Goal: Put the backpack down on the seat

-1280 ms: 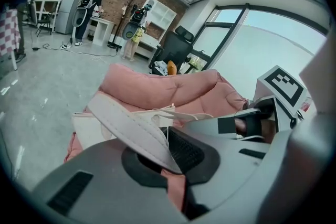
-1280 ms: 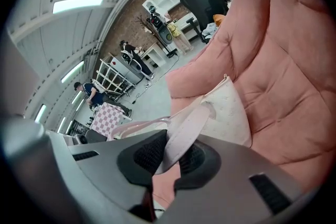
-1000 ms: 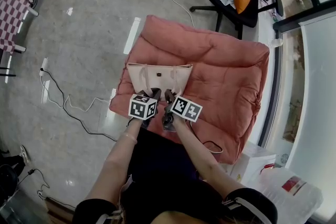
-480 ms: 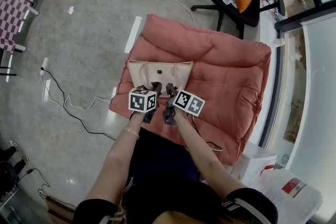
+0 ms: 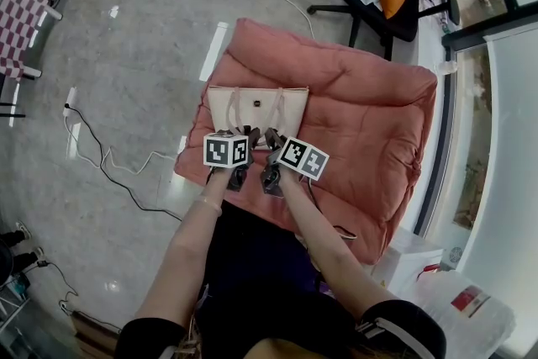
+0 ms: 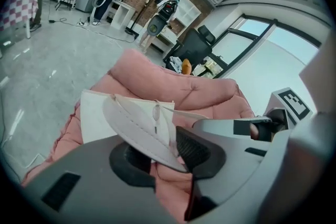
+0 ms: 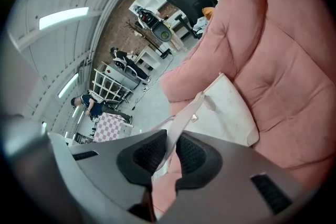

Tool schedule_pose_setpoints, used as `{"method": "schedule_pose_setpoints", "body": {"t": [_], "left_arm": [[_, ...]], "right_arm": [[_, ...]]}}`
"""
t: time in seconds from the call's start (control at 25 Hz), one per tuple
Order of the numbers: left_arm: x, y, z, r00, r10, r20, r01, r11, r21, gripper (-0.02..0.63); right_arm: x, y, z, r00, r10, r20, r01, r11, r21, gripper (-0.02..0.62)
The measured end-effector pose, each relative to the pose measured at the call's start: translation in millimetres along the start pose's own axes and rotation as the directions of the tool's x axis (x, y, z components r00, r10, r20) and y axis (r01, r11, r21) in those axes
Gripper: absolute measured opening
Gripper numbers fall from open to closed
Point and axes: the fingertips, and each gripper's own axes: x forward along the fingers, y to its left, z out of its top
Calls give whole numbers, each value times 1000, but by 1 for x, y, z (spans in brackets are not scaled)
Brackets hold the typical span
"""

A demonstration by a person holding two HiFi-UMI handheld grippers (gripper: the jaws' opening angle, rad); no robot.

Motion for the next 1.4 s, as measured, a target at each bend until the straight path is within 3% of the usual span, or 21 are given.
{"method": "schedule_pose_setpoints", "body": {"t": [0.08, 0.28, 0.64, 0.92, 1.08, 1.24, 1.4], "left_arm": [[-4, 9, 1, 1000, 24, -4, -24, 999, -37, 209], [-14, 28, -1, 996, 85, 36, -85, 996, -1, 254], [-30, 33, -2, 993, 99, 68, -100, 995, 13, 258], [-54, 12, 6, 989, 105, 103, -124, 972, 198, 258], [-67, -3, 4, 990, 80, 114, -102, 975, 198, 256], [-84, -19, 6, 988, 62, 144, -94, 969, 227, 248], [-107, -43, 13, 977, 45, 207, -107, 949, 298, 184]], "right_arm": [[-1, -1, -1, 1000, -10, 9, 10, 1000, -11, 49], [-3, -11, -7, 999, -48, 10, 48, 998, -28, 49], [-11, -10, -16, 999, -47, 21, 48, 999, -27, 49], [-32, 0, -8, 996, -27, 87, 30, 999, -44, 48], [-45, 11, -5, 991, 13, 130, -12, 1000, -9, 48], [-63, 31, -5, 985, 64, 158, -46, 993, -113, 48], [-86, 55, -7, 973, 138, 186, -95, 970, -222, 48]]}}
